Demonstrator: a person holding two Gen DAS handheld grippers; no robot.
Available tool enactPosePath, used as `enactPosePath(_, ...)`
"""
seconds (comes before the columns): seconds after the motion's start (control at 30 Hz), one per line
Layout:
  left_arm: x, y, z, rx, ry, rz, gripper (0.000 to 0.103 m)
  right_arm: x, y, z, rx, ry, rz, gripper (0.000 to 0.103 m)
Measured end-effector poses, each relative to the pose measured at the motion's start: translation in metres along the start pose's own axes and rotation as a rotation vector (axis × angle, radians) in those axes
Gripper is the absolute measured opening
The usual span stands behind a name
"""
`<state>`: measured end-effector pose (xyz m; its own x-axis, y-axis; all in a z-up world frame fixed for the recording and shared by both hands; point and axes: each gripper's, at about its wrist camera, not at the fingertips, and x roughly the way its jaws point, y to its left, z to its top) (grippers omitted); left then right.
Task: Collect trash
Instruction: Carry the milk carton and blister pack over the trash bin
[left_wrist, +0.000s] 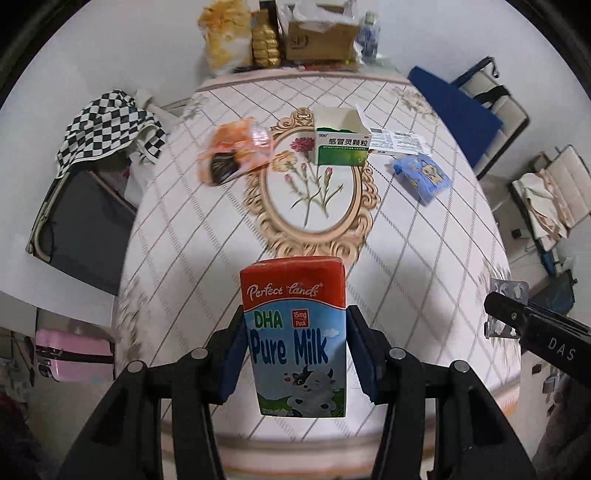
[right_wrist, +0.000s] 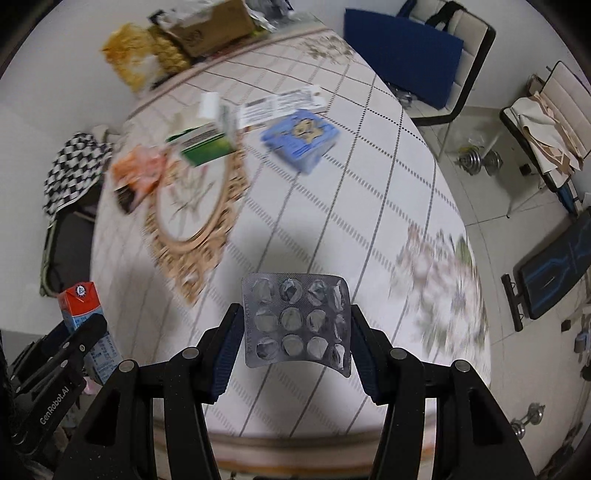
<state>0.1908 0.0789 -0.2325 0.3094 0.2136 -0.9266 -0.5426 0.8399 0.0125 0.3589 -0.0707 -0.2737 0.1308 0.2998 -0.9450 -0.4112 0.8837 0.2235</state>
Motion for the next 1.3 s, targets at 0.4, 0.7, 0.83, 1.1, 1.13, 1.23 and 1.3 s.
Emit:
enactPosePath(0.4,-0.072,0.077,-0.161,0.008,0.019,-0.081,0.048,-0.072,0.053,-0.218,0.022,-0.023,0.045,0.058)
enactPosePath(0.7,0.015,0.096,-0.274,-0.075,0.294,-0.173,0.048,0.012,0.031,-0.359,0.072,0.239,0.073,0.058)
enactPosePath(0.83,0.088,0.098,-0.308,-0.125,0.404,-0.204,0.048,0.086,0.009,-0.402,0.129,0.348,0.094,0.058)
enactPosePath(1.1,0.256,0.088,-0.367,-0.172,0.513,-0.198,0.048,0.25,-0.043,-0.456,0.227,0.432,0.068,0.058)
enactPosePath(1.13,0.275,0.086,-0.375,-0.163,0.528,-0.194,0.048,0.269,-0.048,-0.461,0.232,0.441,0.067,0.058)
enactPosePath(1.23,0.325,0.077,-0.396,-0.126,0.552,-0.19,0.048,0.332,-0.062,-0.473,0.235,0.465,0.061,0.058)
enactPosePath(1.3,0.351,0.074,-0.409,-0.113,0.573,-0.189,0.048,0.366,-0.066,-0.478,0.234,0.481,0.059,0.058)
